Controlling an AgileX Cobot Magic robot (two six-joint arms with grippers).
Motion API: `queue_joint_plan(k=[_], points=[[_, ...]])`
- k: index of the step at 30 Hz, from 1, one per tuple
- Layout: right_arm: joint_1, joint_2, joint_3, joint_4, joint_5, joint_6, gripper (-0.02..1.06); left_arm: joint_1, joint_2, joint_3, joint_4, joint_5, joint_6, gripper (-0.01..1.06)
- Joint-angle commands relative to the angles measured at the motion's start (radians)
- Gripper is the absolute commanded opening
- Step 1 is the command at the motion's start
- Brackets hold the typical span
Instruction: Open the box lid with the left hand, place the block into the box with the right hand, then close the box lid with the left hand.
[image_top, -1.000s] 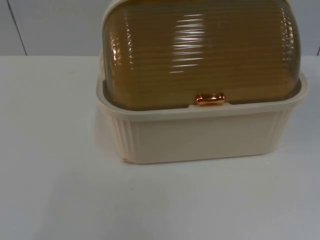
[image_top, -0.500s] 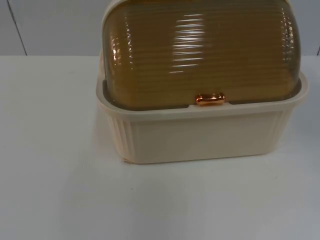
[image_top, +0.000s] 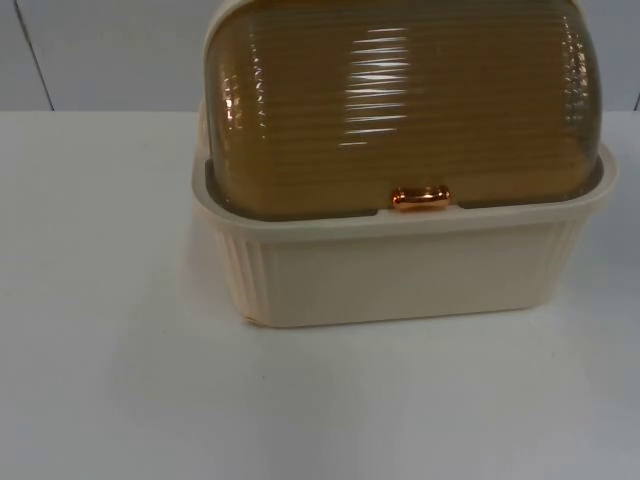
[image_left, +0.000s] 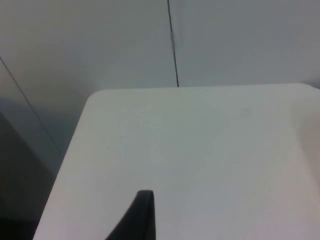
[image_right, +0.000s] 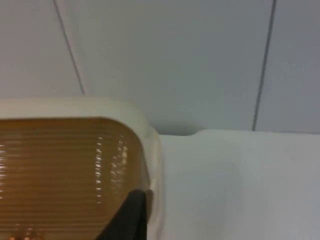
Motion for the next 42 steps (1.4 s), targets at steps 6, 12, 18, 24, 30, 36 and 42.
queue_joint_plan(k=[6,12,18,24,30,36,42], points=[[-0.001,0.001,-0.006,0.03,-0.013,-0.066,1.05,-0.042,0.033,-0.006,0.018,-0.058,-0.002,1.05],[-0.001,0.001,-0.006,0.006,0.062,-0.055,1.05,-0.081,0.081,-0.006,0.02,-0.053,0.027,1.05],[-0.001,0.001,-0.006,0.006,0.063,-0.055,1.05,-0.241,0.184,-0.018,0.025,-0.056,0.081,1.05],[-0.001,0.001,-0.006,0.006,0.065,-0.059,1.05,-0.474,0.371,-0.17,0.08,-0.018,0.081,1.05],[-0.001,-0.001,-0.006,0.006,0.064,-0.059,1.05,-0.671,0.552,-0.415,0.2,-0.002,0.083,1.05],[-0.001,-0.001,-0.006,-0.016,0.064,-0.085,1.05,-0.799,0.674,-0.572,0.472,0.078,0.208,1.05],[-0.001,-0.001,-0.006,-0.064,0.059,-0.085,1.05,-0.874,0.735,-0.552,0.518,0.14,0.417,1.05]])
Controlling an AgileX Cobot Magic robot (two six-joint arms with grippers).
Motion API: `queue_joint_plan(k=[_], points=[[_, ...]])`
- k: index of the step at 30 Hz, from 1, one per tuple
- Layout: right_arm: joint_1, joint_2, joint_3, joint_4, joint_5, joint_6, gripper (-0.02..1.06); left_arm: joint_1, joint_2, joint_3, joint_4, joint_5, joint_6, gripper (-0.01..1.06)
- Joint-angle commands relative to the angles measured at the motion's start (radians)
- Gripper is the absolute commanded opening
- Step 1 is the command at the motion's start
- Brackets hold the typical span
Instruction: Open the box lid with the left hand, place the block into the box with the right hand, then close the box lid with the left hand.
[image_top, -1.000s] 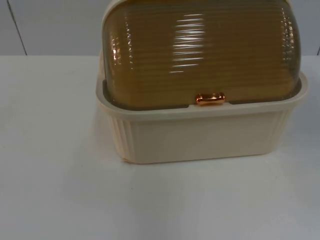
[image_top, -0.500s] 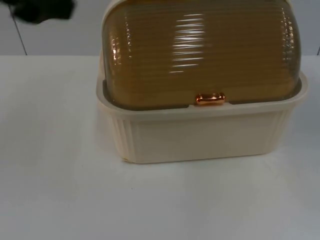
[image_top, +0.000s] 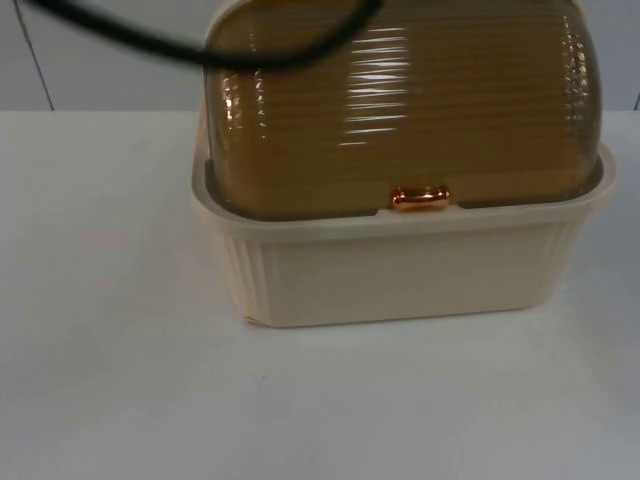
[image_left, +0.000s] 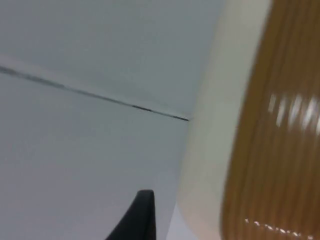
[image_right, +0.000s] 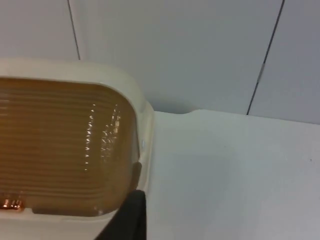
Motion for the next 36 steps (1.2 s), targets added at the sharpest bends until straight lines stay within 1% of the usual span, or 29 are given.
queue_joint_plan(k=[1,2,3,5,8,9,11,13,16,19,22,25,26,27,29,30,31,32,33,35,36], points=[[-0.001,-0.005,-0.006,-0.031,-0.009,-0.012,1.05,-0.047,0.022,0.021,0.026,0.006,0.057,1.05],[-0.001,-0.005,-0.006,-0.031,-0.009,-0.012,1.05,-0.047,0.022,0.021,0.026,0.006,0.057,1.05],[-0.001,-0.005,-0.006,-0.039,-0.009,-0.008,1.05,-0.069,0.031,0.037,0.032,-0.002,0.057,1.05],[-0.001,-0.005,-0.006,-0.045,-0.013,-0.008,1.05,-0.106,0.047,0.085,0.058,-0.039,0.055,1.05],[-0.001,-0.005,-0.006,-0.057,-0.019,-0.008,1.05,-0.146,0.068,0.182,0.082,-0.157,0.032,1.05],[-0.001,-0.005,-0.006,-0.057,-0.019,-0.008,1.05,-0.146,0.068,0.182,0.082,-0.157,0.032,1.05],[-0.001,-0.005,-0.006,-0.057,-0.024,-0.008,1.05,-0.154,0.085,0.235,0.096,-0.259,0.002,1.05],[-0.001,-0.005,-0.006,-0.057,-0.026,-0.008,1.05,-0.154,0.108,0.265,0.101,-0.324,-0.022,1.05],[-0.001,-0.005,-0.006,-0.057,-0.034,-0.008,1.05,-0.154,0.144,0.264,0.115,-0.342,-0.056,1.05],[-0.001,-0.005,-0.006,-0.057,-0.039,-0.008,1.05,-0.154,0.185,0.264,0.164,-0.34,-0.061,1.05],[-0.001,-0.005,-0.006,-0.057,-0.039,-0.008,1.05,-0.154,0.218,0.261,0.176,-0.34,-0.076,1.05],[-0.001,-0.005,-0.006,-0.057,-0.039,-0.008,1.05,-0.154,0.252,0.25,0.215,-0.331,-0.169,1.05],[-0.001,-0.005,-0.006,-0.057,-0.039,-0.008,1.05,-0.154,0.252,0.25,0.215,-0.331,-0.169,1.05],[-0.001,-0.005,-0.006,-0.057,-0.037,-0.008,1.05,-0.154,0.255,0.248,0.252,-0.331,-0.212,1.05],[-0.001,-0.005,-0.006,-0.057,-0.037,-0.008,1.05,-0.154,0.26,0.248,0.331,-0.32,-0.344,1.04],[-0.001,-0.005,-0.006,-0.057,-0.037,-0.008,1.05,-0.154,0.264,0.248,0.375,-0.307,-0.393,1.03],[-0.001,-0.005,-0.006,-0.057,-0.037,-0.008,1.05,-0.154,0.264,0.248,0.375,-0.307,-0.393,1.03],[-0.001,-0.005,-0.006,-0.057,-0.037,-0.008,1.05,-0.154,0.266,0.248,0.418,-0.295,-0.442,1.0],[-0.001,-0.005,-0.006,-0.057,-0.037,-0.008,1.05,-0.154,0.268,0.248,0.45,-0.289,-0.482,0.95],[-0.001,-0.005,-0.006,-0.057,-0.037,-0.008,1.05,-0.154,0.269,0.248,0.484,-0.286,-0.531,0.8],[-0.001,-0.005,-0.006,-0.057,-0.037,-0.008,1.05,-0.154,0.269,0.248,0.484,-0.286,-0.531,0.8]])
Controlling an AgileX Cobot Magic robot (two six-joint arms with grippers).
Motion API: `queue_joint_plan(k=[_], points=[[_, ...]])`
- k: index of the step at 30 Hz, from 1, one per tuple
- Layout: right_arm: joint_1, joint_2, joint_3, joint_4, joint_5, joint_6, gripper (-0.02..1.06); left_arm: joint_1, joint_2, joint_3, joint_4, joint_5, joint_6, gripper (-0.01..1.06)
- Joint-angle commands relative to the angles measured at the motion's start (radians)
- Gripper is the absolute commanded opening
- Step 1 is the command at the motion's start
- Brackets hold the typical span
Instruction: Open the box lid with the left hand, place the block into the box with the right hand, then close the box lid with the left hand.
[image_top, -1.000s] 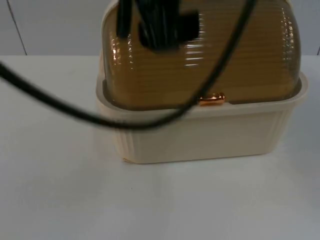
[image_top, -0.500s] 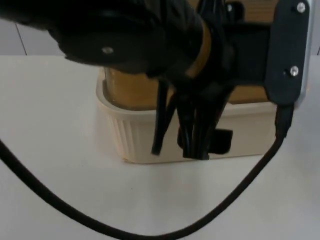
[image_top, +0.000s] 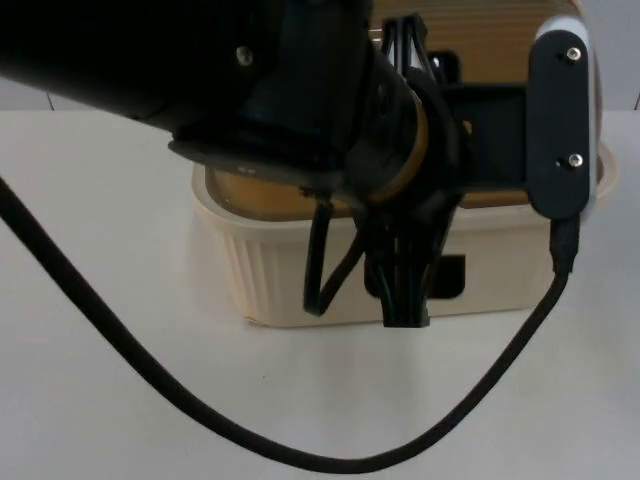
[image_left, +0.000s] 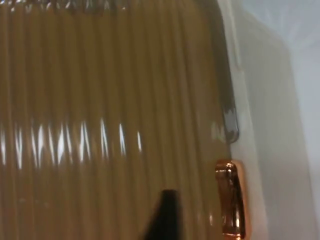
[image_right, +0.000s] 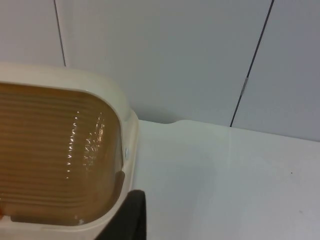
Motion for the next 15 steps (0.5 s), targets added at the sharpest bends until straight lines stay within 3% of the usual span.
queue_joint_plan(k=[1,3,4,6,7,9,15], points=[[-0.001,-0.005,-0.006,-0.005,-0.01,-0.008,1.05,-0.005,0.0,-0.007,0.033,0.001,-0.044,0.69],[-0.001,-0.005,-0.006,-0.005,-0.01,-0.008,1.05,-0.005,0.0,-0.007,0.033,-0.005,-0.044,0.41],[-0.001,-0.005,-0.006,-0.005,-0.01,-0.008,1.05,-0.005,0.0,-0.007,0.033,-0.007,-0.044,0.32],[-0.001,-0.005,-0.006,-0.005,-0.01,-0.008,1.05,-0.005,0.0,-0.007,0.033,-0.008,-0.044,0.28],[-0.001,-0.005,-0.006,-0.005,-0.01,-0.008,1.05,-0.005,0.0,-0.007,0.031,-0.015,-0.056,0.14],[-0.001,-0.005,-0.006,-0.005,-0.01,-0.008,1.05,-0.005,0.001,-0.007,0.031,-0.021,-0.084,0.0],[-0.001,-0.005,-0.006,-0.005,-0.013,-0.008,1.05,-0.005,0.022,-0.007,0.041,-0.026,-0.086,0.0]])
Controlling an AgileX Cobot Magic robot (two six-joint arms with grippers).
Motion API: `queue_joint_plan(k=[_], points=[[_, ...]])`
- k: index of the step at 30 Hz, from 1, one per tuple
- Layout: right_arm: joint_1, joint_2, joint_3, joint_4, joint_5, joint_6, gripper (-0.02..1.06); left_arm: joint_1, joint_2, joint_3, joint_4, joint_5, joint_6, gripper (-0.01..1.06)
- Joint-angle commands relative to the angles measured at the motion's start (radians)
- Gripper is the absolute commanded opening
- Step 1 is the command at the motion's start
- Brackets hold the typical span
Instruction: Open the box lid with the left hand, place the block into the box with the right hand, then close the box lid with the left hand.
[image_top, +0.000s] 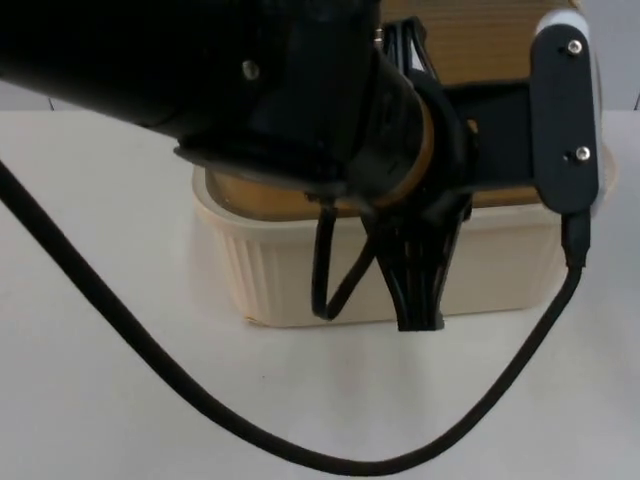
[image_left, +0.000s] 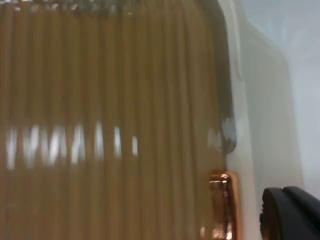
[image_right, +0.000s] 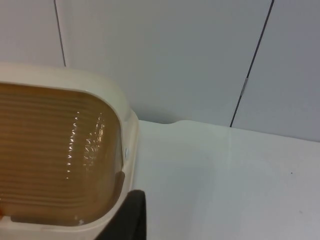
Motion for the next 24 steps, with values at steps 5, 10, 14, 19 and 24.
queue_joint_plan(k=[5,10,14,19,24], points=[[-0.001,-0.005,-0.006,-0.005,-0.023,-0.008,1.05,-0.005,0.074,-0.005,0.091,-0.015,-0.015,0.0],[-0.001,-0.005,-0.006,-0.005,-0.023,-0.008,1.05,-0.005,0.086,-0.007,0.126,0.026,-0.055,0.0],[-0.001,-0.005,-0.006,-0.005,-0.023,-0.008,1.05,-0.005,0.086,-0.024,0.19,0.068,-0.154,0.0],[-0.001,-0.005,-0.006,-0.005,-0.023,-0.008,1.05,-0.005,0.086,-0.044,0.308,0.152,-0.329,0.0],[-0.001,-0.005,-0.006,-0.005,-0.023,-0.008,1.05,-0.005,0.086,-0.044,0.314,0.144,-0.341,0.0]])
